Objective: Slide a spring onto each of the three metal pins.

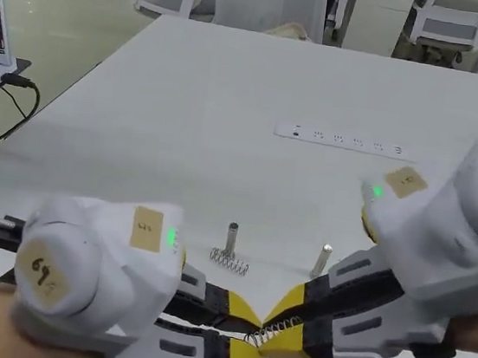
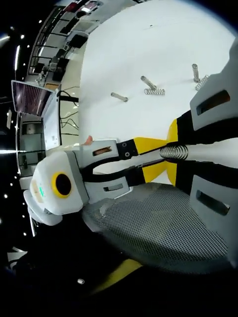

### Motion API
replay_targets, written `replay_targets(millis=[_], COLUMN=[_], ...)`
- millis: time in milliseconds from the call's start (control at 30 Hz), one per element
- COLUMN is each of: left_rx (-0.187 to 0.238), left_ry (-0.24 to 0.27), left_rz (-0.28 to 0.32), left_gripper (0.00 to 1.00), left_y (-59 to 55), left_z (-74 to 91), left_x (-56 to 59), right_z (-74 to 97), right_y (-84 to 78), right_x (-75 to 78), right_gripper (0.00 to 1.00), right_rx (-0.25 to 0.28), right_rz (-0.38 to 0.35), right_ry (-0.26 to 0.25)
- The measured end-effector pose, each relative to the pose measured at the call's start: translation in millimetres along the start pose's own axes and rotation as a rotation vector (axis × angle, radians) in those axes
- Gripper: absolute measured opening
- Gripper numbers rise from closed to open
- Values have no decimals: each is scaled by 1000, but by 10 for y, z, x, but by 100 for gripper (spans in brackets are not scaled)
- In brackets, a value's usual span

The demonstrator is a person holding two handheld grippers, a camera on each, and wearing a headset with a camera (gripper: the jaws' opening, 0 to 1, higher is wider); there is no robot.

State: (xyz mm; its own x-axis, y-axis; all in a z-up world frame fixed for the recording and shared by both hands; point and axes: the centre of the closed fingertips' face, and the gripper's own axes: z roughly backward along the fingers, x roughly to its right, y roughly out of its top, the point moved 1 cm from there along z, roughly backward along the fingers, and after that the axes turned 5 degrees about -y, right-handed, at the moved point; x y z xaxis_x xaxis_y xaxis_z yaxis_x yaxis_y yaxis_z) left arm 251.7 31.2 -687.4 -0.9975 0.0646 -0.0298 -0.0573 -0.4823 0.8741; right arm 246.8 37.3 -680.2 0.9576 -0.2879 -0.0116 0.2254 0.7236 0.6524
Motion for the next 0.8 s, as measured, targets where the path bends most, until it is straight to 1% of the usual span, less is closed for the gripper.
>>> replay_targets(millis=[33, 100, 167, 200, 300, 433, 533, 633, 800], left_rx=[1, 6, 14, 20, 33, 36, 38, 39, 49], left_ry=[2, 10, 14, 16, 23, 31, 35, 46, 75], left_rz=[-1, -1, 1, 4, 6, 6, 13, 21, 38], left_gripper=[2, 2, 2, 2, 2, 2, 2, 2, 3], left_y=[5, 16, 28, 37, 57, 63, 66, 63, 50], left_z=[-2, -2, -1, 3, 10, 20, 25, 40, 97], left_x=[-3, -20, -31, -37, -49, -67, -79, -111, -181], right_z=[3, 7, 16, 24, 34, 29, 28, 8, -14], right_y=[6, 18, 27, 33, 50, 68, 79, 106, 161], right_x=[1, 15, 27, 31, 39, 58, 65, 86, 144], right_gripper=[8, 8, 8, 8, 8, 8, 8, 8, 8], right_rx=[-20, -50, -84, -110, -154, -223, -290, -325, -341], right_rz=[18, 28, 59, 70, 109, 162, 220, 255, 274], right_ry=[-3, -9, -6, -6, -3, 11, 29, 38, 53])
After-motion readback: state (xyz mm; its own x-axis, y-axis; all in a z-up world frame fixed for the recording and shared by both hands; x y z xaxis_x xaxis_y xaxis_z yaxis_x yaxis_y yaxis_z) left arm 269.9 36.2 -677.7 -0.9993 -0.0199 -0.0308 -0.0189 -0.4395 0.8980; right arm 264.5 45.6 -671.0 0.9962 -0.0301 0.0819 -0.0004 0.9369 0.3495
